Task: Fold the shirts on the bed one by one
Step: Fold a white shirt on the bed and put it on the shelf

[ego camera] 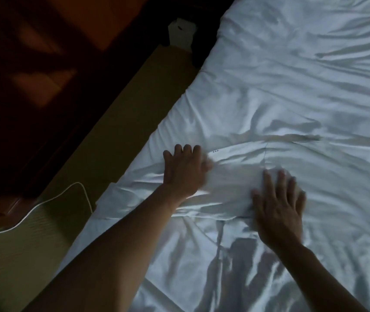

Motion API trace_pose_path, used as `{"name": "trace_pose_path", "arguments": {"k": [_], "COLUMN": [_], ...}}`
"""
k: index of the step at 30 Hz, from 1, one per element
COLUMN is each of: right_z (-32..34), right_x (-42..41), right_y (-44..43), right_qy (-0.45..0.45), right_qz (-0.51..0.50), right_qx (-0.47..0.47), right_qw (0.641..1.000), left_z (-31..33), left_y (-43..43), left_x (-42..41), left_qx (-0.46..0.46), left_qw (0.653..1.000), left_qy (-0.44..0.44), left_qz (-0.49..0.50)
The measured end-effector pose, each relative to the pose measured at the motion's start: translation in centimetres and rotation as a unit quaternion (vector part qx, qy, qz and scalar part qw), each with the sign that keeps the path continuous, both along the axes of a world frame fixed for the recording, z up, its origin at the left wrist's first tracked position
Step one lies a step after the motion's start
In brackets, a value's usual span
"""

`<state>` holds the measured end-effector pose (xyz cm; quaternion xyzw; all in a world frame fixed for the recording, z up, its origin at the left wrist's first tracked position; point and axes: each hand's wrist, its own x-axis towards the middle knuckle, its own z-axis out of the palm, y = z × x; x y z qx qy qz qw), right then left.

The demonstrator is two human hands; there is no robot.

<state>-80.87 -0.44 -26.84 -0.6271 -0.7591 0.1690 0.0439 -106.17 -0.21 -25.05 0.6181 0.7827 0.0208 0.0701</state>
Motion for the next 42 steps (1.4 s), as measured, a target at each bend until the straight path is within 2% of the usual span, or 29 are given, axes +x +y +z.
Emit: {"name": "trace_pose_path", "arguments": {"k": [6,9,11,13,15,19,24,27,30,33,35,36,38,40,42], "right_z": [-0.9,-1.7,-2.1,-2.4,-2.6,-2.5,-3.1,-3.6,-3.8,-3.6,-3.4,-3.3,-2.9,-2.2,-1.5], "right_x": [2.4,2.2,2.1,2.2,2.3,2.3,2.2,2.1,2.0,2.0,2.1,2.2,2.4,2.7,3.0], "right_y": [-0.3,-0.1,0.0,-0.1,-0.1,0.1,0.0,0.2,0.3,0.0,-0.2,-0.2,0.0,0.1,-1.0], "right_qy": [-0.055,-0.064,-0.068,-0.065,-0.057,-0.053,-0.051,-0.057,-0.06,-0.055,-0.05,-0.044,-0.031,-0.013,0.013], "right_qz": [0.016,0.001,-0.003,-0.005,-0.004,-0.004,-0.009,-0.013,-0.014,-0.019,-0.012,-0.009,-0.003,0.003,0.005], "right_qx": [-0.025,-0.018,-0.016,-0.012,-0.011,-0.014,-0.015,-0.009,-0.005,0.001,0.0,-0.003,-0.012,-0.037,-0.069], "right_qw": [0.998,0.998,0.998,0.998,0.998,0.998,0.999,0.998,0.998,0.998,0.999,0.999,0.999,0.999,0.998], "left_z": [-0.3,-0.4,-0.9,-1.4,-1.7,-1.5,-2.1,-2.6,-2.0,-0.1,1.1,1.3,1.7,2.4,2.9], "left_y": [3.2,4.8,6.0,7.5,9.1,11.4,12.0,12.6,10.0,2.7,-3.4,-6.3,-11.5,-15.0,-16.6], "left_x": [-0.8,2.3,4.1,5.1,5.2,5.4,7.0,7.5,9.0,10.5,11.5,12.0,13.2,14.4,15.2], "left_qx": [0.004,0.0,0.004,0.011,0.012,0.025,0.068,0.068,0.126,0.246,0.264,0.235,0.104,-0.052,-0.135], "left_qw": [0.994,0.992,0.99,0.986,0.984,0.978,0.983,0.982,0.979,0.96,0.952,0.954,0.963,0.966,0.958], "left_qy": [-0.078,-0.125,-0.114,-0.114,-0.149,-0.205,-0.135,-0.17,-0.162,-0.13,-0.148,-0.171,-0.206,-0.179,-0.163], "left_qz": [0.08,-0.005,-0.087,-0.118,-0.102,-0.005,-0.105,-0.045,0.011,0.021,0.044,0.069,0.138,0.18,0.193]}}
